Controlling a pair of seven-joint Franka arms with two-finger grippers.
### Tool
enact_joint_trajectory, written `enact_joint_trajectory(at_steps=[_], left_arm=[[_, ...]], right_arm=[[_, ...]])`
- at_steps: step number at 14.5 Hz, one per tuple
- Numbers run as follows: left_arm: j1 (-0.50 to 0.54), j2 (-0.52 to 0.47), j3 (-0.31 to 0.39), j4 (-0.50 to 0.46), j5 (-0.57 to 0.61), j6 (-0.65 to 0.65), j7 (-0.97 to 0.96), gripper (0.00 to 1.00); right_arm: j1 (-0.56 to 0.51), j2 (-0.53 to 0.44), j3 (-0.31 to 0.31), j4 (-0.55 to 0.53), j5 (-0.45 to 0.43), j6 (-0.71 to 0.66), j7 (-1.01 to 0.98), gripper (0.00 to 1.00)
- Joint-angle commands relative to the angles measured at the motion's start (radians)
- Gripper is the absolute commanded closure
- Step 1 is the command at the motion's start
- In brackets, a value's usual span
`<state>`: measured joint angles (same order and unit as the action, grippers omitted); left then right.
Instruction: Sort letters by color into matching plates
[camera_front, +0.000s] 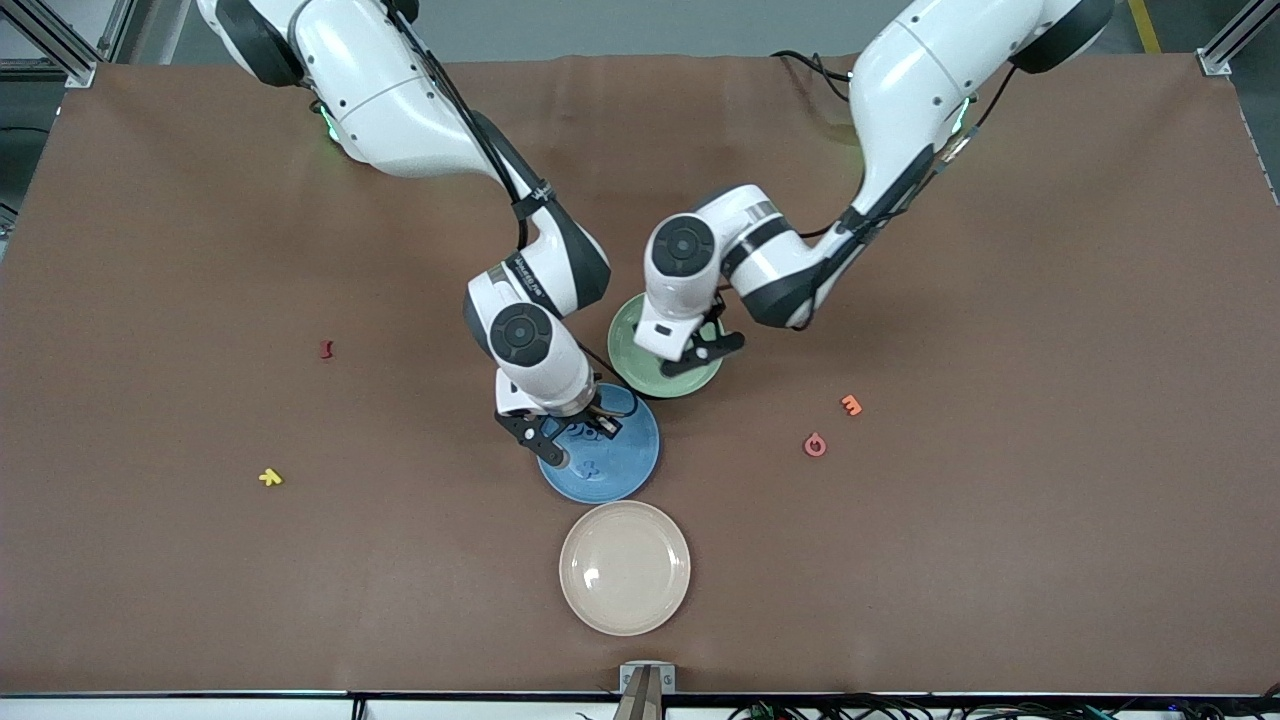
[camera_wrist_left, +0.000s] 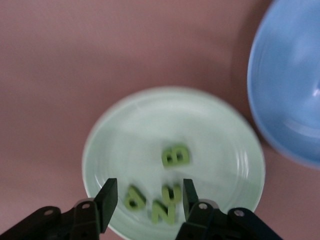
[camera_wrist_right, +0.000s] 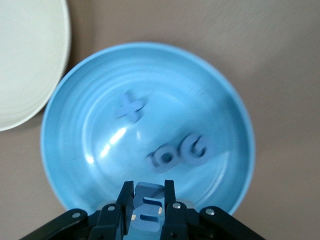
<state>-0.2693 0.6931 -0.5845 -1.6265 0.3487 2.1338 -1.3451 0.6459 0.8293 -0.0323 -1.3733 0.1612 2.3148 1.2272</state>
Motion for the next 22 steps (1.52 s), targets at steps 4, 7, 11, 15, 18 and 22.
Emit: enact_joint_trajectory(at_steps=[4, 7, 11, 15, 18, 22], left_arm=[[0.100, -0.052, -0.014, 0.014, 0.004, -0.008, 0.087, 0.01], [0.143, -0.102, -0.021, 0.008, -0.064, 0.001, 0.190, 0.01], [0.145, -0.202, 0.102, -0.019, -0.282, 0.001, 0.433, 0.01], [0.134, -0.317, 0.262, -0.105, -0.454, -0.005, 0.708, 0.01], [0.136, -0.362, 0.357, -0.131, -0.456, -0.026, 0.857, 0.01], [0.134, -0.418, 0.510, -0.131, -0.479, -0.120, 1.079, 0.01]], right_arm=[[0.012, 0.080, -0.014, 0.135, 0.015, -0.020, 0.058, 0.00], [-0.009, 0.068, -0.014, 0.140, 0.017, -0.043, 0.048, 0.00], [-0.089, 0.022, -0.021, 0.158, 0.012, -0.234, -0.194, 0.00], [-0.164, -0.099, -0.093, 0.106, -0.032, -0.429, -0.576, 0.00], [-0.202, -0.208, -0.202, 0.031, -0.058, -0.530, -0.876, 0.00], [-0.322, -0.349, -0.271, -0.021, -0.061, -0.650, -1.194, 0.00]])
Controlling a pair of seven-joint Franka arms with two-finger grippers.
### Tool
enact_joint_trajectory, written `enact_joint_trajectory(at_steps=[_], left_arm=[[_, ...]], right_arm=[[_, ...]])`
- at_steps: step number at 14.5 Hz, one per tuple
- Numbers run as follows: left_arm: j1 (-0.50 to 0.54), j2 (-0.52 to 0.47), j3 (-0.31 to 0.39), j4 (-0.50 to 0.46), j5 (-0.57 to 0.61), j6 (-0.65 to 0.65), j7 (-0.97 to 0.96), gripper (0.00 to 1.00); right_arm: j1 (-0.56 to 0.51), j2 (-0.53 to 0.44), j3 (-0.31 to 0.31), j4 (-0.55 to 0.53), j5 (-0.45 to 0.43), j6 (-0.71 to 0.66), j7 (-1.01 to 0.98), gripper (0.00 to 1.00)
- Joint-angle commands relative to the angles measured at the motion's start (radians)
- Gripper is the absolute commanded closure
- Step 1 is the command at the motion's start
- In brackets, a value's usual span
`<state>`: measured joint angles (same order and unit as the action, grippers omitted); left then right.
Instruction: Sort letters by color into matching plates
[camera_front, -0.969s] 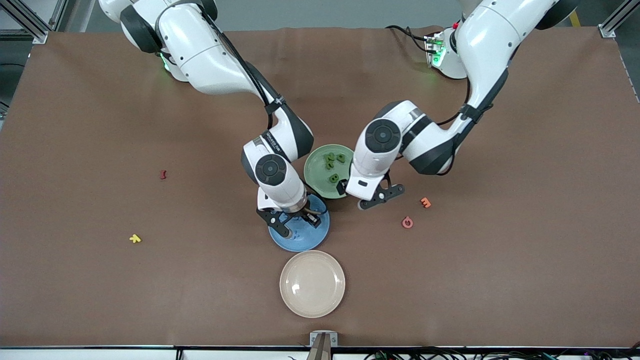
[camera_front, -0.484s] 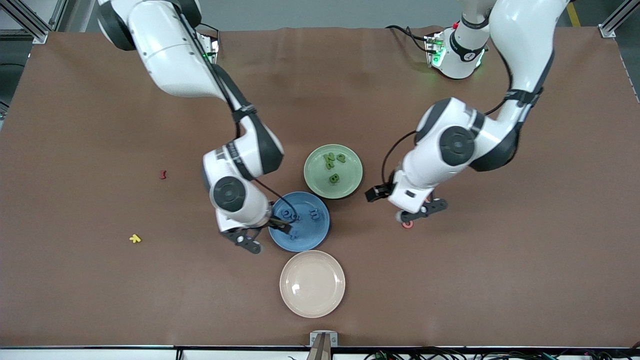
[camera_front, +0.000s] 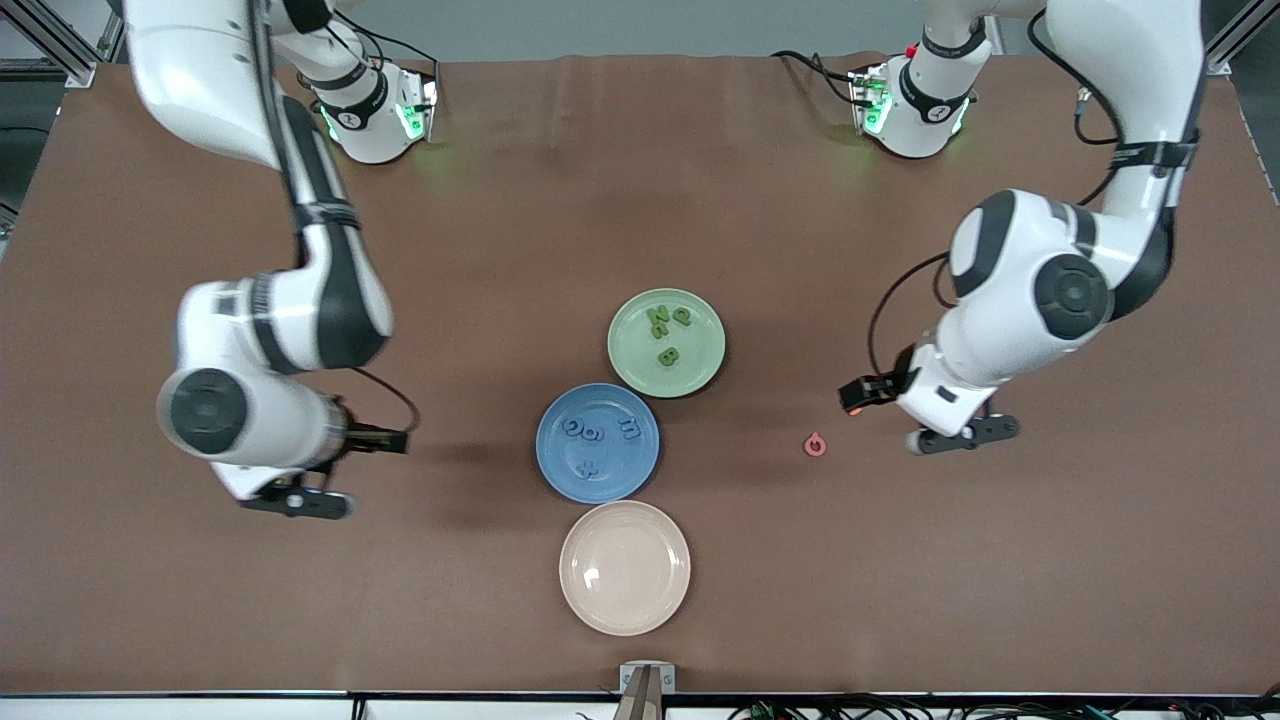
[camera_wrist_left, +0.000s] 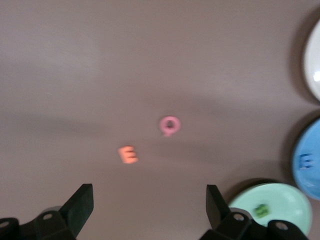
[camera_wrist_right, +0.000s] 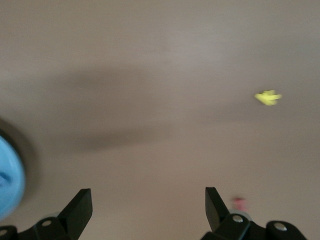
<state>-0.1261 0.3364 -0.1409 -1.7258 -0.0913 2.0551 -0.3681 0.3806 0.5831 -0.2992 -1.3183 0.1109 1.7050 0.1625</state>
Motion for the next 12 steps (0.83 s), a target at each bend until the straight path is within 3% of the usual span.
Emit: enact_joint_trajectory(at_steps=[1, 5, 7, 12], left_arm=[[-0.009, -0.072, 0.101, -0.032, -0.062, -0.049, 0.148, 0.01], [0.008, -0.117, 0.161, 0.012, -0.073, -0.104, 0.193, 0.01], [0.075, -0.155, 0.159, 0.048, -0.065, -0.133, 0.207, 0.01], [0.151, -0.287, 0.158, 0.048, -0.059, -0.260, 0.351, 0.01]], right_arm=[[-0.089, -0.124, -0.021, -0.064, -0.011, -0.074, -0.182, 0.00], [-0.117, -0.195, -0.092, -0.032, -0.016, -0.172, -0.215, 0.00], [-0.117, -0.215, -0.118, -0.003, -0.014, -0.217, -0.244, 0.00], [-0.146, -0.207, -0.121, 0.065, -0.022, -0.220, -0.244, 0.00]])
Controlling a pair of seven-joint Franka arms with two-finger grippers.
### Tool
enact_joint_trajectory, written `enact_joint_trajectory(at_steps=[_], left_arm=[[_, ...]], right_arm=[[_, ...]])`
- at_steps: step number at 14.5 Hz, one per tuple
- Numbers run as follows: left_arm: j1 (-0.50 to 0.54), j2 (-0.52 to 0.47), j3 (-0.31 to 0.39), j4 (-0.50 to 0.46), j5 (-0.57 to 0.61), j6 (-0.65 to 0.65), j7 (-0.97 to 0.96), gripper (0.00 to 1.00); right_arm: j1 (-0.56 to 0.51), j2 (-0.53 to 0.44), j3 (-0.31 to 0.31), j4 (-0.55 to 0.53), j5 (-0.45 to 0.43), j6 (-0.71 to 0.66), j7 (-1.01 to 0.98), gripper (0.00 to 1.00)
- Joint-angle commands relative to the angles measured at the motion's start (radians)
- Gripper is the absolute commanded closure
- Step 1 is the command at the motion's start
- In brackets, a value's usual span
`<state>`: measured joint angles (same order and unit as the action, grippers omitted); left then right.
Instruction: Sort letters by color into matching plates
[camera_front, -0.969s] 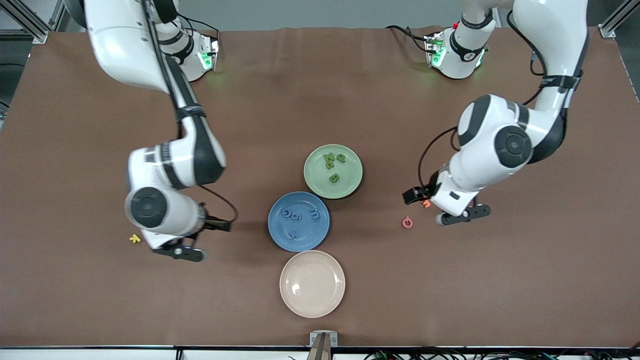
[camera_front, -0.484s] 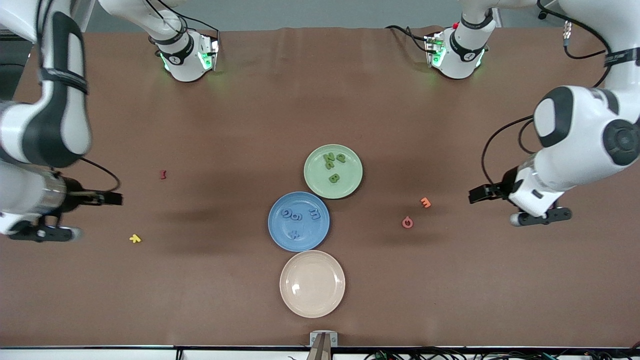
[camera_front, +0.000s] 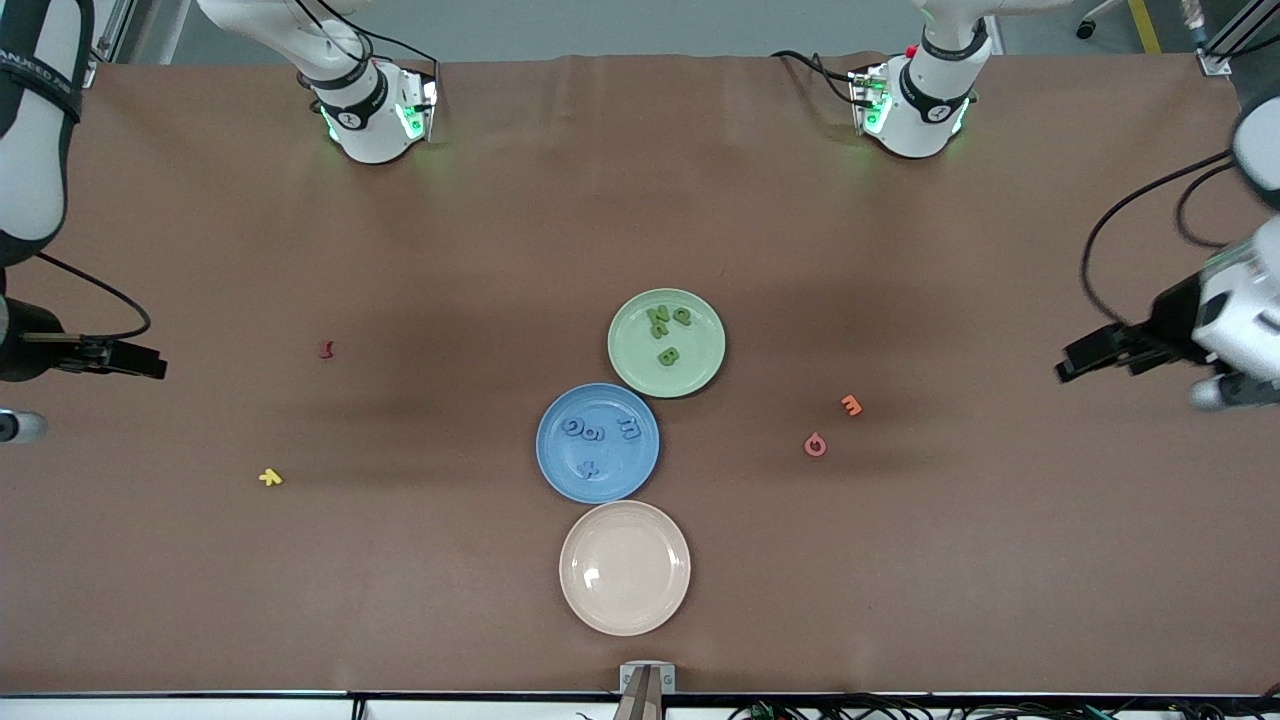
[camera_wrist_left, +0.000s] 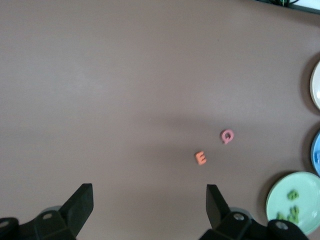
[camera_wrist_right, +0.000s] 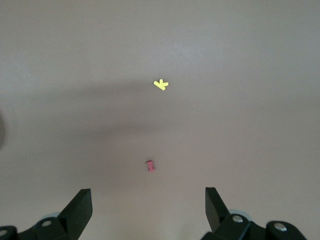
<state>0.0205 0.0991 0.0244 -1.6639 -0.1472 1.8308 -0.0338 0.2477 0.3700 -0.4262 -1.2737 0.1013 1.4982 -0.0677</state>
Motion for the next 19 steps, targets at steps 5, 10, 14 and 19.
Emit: enact_joint_trajectory(at_steps=[5, 10, 14, 19], left_arm=[[0.003, -0.084, -0.089, 0.056, 0.122, -0.137, -0.024, 0.01], [0.003, -0.082, -0.095, 0.147, 0.118, -0.237, -0.024, 0.00], [0.003, -0.087, -0.115, 0.145, 0.118, -0.272, -0.061, 0.00], [0.003, -0.082, -0.115, 0.147, 0.123, -0.268, -0.063, 0.00]], right_arm=[[-0.016, -0.005, 0.007, 0.008, 0.011, -0.048, -0.015, 0.00], [-0.016, -0.026, 0.006, 0.007, 0.009, -0.105, -0.006, 0.00], [-0.127, -0.104, 0.138, -0.058, 0.000, -0.085, -0.003, 0.00], [-0.261, -0.250, 0.312, -0.217, -0.037, -0.008, 0.057, 0.00]])
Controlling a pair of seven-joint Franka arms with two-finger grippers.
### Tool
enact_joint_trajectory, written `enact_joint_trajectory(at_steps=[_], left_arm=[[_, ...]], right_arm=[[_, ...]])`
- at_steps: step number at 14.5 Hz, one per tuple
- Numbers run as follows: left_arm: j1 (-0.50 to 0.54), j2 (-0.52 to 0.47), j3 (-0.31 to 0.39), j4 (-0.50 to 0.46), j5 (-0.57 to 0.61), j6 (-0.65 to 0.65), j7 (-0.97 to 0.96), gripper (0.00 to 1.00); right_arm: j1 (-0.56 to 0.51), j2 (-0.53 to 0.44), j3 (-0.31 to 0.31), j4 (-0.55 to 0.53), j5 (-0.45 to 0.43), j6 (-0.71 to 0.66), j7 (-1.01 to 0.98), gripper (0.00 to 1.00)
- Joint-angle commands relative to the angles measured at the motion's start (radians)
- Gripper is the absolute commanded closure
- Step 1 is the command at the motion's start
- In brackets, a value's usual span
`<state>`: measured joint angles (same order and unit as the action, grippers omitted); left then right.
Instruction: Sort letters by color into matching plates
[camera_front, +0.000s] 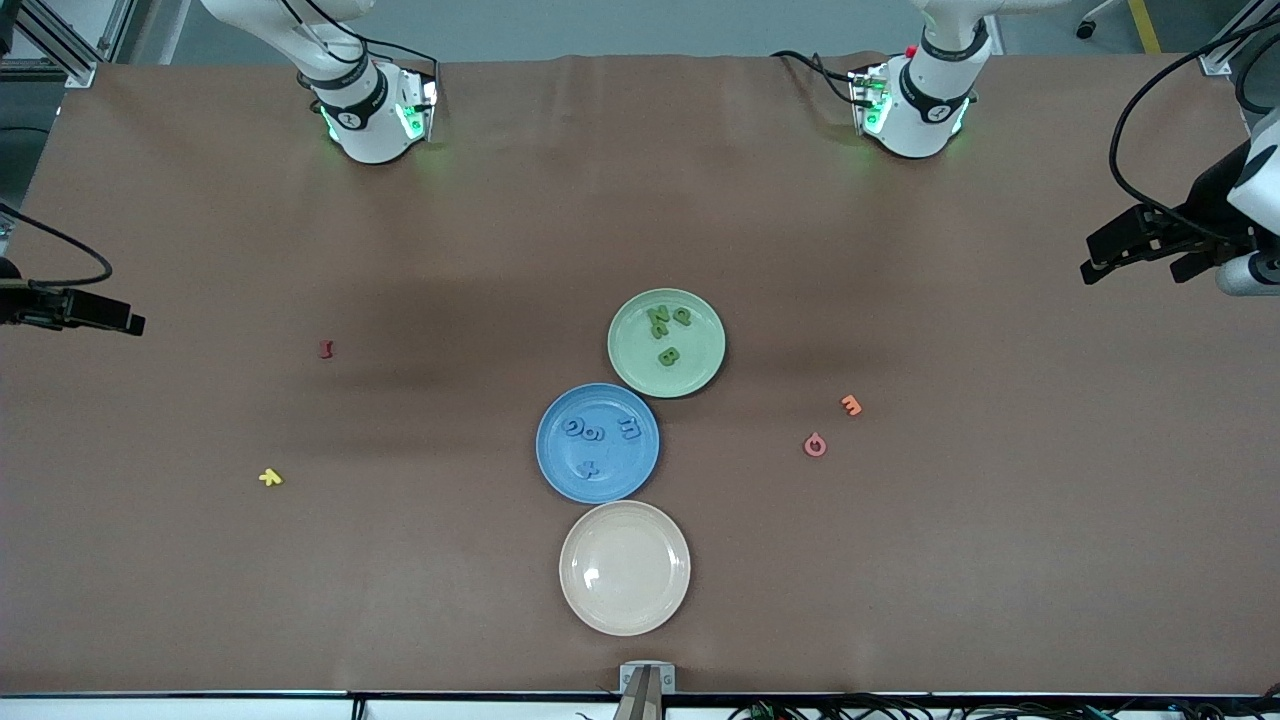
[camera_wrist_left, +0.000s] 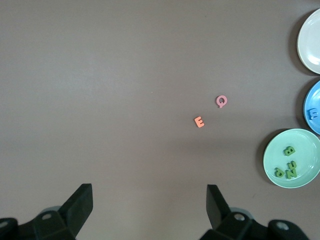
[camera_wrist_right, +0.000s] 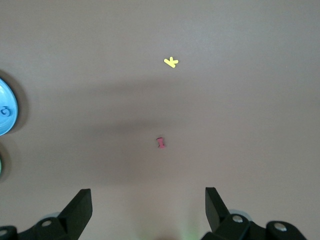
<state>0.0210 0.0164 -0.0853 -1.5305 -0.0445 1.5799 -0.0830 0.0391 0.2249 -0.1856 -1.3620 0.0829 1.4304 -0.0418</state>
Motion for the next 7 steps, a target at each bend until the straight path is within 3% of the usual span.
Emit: enact_joint_trajectory(at_steps=[1, 4, 7], left_arm=[[0.002, 0.000, -0.005, 0.013, 0.020, -0.017, -0.012, 0.00], [0.004, -0.001, -0.005, 0.015, 0.020, -0.018, -0.009, 0.00], [0.005, 0.002, -0.005, 0.021, 0.012, -0.018, -0.004, 0.00]], right_arm=[[-0.060, -0.140, 0.086, -0.178, -0.018, 0.091, 0.031, 0.00], [-0.051, -0.179, 0.090, -0.215, -0.018, 0.105, 0.033, 0.00], [-0.062, -0.211, 0.133, -0.215, -0.058, 0.093, 0.034, 0.00]])
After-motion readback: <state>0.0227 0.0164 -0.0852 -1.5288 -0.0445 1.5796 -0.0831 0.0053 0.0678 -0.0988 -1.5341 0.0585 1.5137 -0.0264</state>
